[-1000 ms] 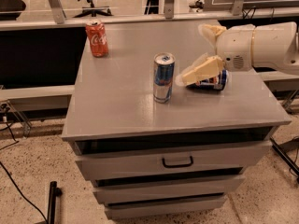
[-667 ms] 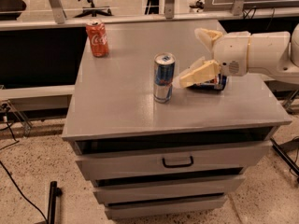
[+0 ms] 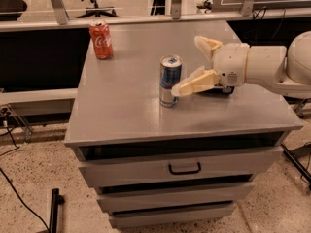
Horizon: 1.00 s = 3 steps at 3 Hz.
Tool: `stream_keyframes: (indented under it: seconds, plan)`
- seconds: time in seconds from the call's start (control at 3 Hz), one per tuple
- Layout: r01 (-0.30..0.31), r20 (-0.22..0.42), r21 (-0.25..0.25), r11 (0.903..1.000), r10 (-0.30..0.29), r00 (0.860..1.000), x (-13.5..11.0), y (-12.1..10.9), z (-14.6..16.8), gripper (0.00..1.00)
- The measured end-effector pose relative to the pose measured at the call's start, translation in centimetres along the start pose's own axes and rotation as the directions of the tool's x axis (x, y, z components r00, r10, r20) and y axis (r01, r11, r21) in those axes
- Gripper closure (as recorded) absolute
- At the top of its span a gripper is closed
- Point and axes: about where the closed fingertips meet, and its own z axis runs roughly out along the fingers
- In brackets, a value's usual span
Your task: Knock redbull can over
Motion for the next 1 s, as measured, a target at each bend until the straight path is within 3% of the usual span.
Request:
stream_keyframes:
  seconds: [1.0]
  plan:
    - [-0.042, 0.041, -0.016, 0.9990, 0.043, 0.998, 1.9, 0.4, 1.8, 0.00]
